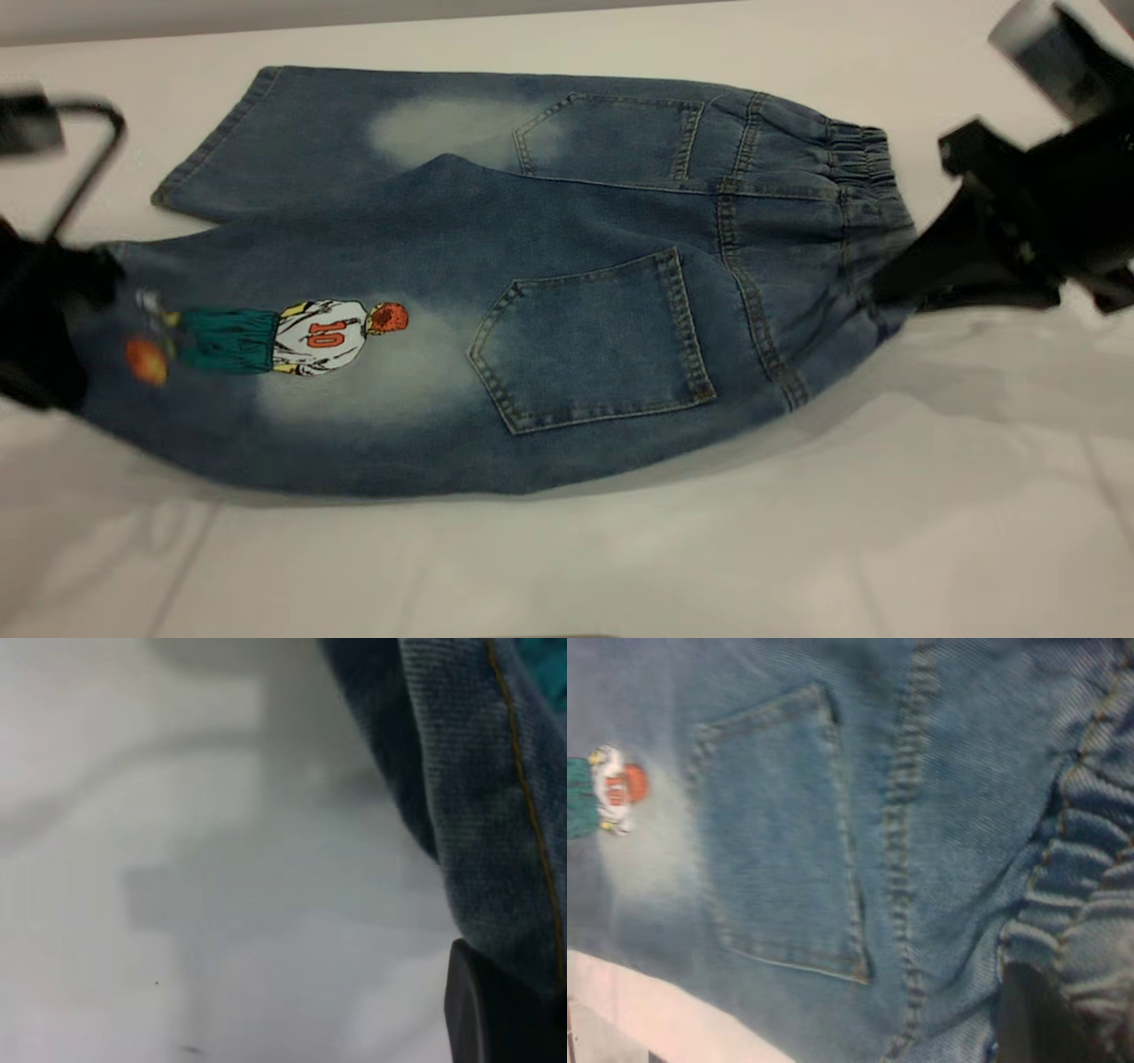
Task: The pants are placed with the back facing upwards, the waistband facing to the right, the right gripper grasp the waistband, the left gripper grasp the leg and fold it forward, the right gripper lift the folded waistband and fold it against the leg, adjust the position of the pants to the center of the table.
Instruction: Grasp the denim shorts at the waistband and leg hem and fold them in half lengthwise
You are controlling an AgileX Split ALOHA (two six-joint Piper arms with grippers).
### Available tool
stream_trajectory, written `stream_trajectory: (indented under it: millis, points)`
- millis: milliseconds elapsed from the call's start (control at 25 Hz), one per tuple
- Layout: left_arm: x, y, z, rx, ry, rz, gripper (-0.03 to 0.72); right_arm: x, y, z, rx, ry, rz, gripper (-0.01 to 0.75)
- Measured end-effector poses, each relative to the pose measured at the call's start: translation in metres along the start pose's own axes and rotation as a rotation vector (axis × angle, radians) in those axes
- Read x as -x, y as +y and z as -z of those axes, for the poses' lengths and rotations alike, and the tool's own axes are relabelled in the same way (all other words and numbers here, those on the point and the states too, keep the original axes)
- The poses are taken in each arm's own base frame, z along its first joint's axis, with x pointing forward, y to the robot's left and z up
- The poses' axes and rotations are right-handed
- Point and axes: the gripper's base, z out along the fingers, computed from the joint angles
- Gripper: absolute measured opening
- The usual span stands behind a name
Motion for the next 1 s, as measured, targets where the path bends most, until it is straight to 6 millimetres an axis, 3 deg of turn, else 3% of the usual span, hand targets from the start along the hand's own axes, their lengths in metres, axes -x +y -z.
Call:
stream_trajectory:
  millis: [240,480,720,1000]
  points:
    - [-0.001,-0.002,0.055,-0.024,-0.144,-0.003,0.041,0.004,0.031,0.032,0.013,-0.019,0.085,0.035]
    - [0.014,-0.005,0.085,-0.036,-0.273,-0.013,0.041,0.008,0.041,0.047,-0.008,-0.064,0.111,0.035]
    - [0.044,-0.008,0.088,-0.038,-0.358,-0.018,0.041,0.02,0.043,0.045,-0.011,-0.095,0.11,0.035]
    - [0.077,-0.01,0.068,-0.036,-0.387,-0.015,0.041,0.045,0.043,0.041,-0.003,-0.184,0.057,0.035]
